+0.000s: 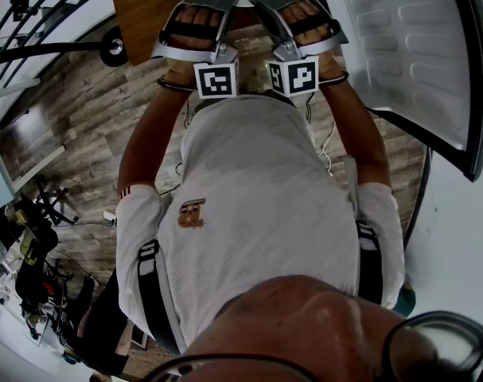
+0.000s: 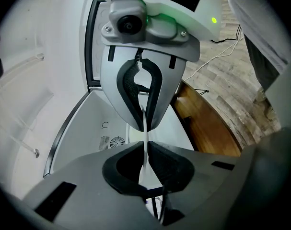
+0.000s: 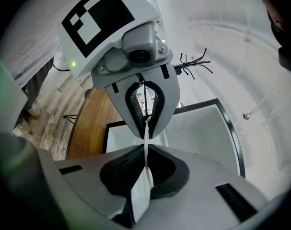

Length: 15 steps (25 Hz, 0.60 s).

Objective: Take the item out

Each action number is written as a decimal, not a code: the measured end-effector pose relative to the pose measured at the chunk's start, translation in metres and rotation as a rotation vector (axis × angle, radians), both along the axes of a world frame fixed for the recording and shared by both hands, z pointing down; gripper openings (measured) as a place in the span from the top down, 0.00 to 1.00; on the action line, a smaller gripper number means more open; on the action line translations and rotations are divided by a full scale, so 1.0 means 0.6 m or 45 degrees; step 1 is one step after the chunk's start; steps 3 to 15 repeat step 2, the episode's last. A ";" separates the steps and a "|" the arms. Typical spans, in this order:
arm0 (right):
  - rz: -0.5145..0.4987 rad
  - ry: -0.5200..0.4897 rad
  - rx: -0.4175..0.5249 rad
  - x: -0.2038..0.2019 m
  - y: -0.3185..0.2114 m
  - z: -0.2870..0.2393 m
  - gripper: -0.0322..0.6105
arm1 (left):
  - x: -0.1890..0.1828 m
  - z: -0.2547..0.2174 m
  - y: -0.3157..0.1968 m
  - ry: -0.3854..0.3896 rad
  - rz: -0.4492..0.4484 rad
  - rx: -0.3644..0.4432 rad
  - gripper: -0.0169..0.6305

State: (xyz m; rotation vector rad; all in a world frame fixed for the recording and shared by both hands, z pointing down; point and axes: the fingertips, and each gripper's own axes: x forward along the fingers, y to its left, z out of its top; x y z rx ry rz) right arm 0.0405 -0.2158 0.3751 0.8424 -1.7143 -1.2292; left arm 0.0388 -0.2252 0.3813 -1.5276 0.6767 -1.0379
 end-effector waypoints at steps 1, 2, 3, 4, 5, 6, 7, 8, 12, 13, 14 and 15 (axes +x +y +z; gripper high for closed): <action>0.000 0.000 0.000 0.000 0.000 0.000 0.89 | 0.000 0.001 0.000 0.000 0.000 -0.001 0.92; 0.000 0.000 0.000 0.000 -0.001 0.001 0.89 | 0.000 0.001 -0.001 0.000 0.000 -0.001 0.92; 0.000 0.000 0.000 0.000 -0.001 0.001 0.89 | 0.000 0.001 -0.001 0.000 0.000 -0.001 0.92; 0.000 0.000 0.000 0.000 -0.001 0.001 0.89 | 0.000 0.001 -0.001 0.000 0.000 -0.001 0.92; 0.000 0.000 0.000 0.000 -0.001 0.001 0.89 | 0.000 0.001 -0.001 0.000 0.000 -0.001 0.92; 0.000 0.000 0.000 0.000 -0.001 0.001 0.89 | 0.000 0.001 -0.001 0.000 0.000 -0.001 0.92; 0.000 0.000 0.000 0.000 -0.001 0.001 0.89 | 0.000 0.001 -0.001 0.000 0.000 -0.001 0.92; 0.000 0.000 0.000 0.000 -0.001 0.001 0.89 | 0.000 0.001 -0.001 0.000 0.000 -0.001 0.92; 0.000 0.000 0.000 0.000 -0.001 0.001 0.89 | 0.000 0.001 -0.001 0.000 0.000 -0.001 0.92; 0.000 0.000 0.000 0.000 -0.001 0.001 0.89 | 0.000 0.001 -0.001 0.000 0.000 -0.001 0.92; 0.000 0.000 0.000 0.000 -0.001 0.001 0.89 | 0.000 0.001 -0.001 0.000 0.000 -0.001 0.92; 0.000 0.000 0.000 0.000 -0.001 0.001 0.89 | 0.000 0.001 -0.001 0.000 0.000 -0.001 0.92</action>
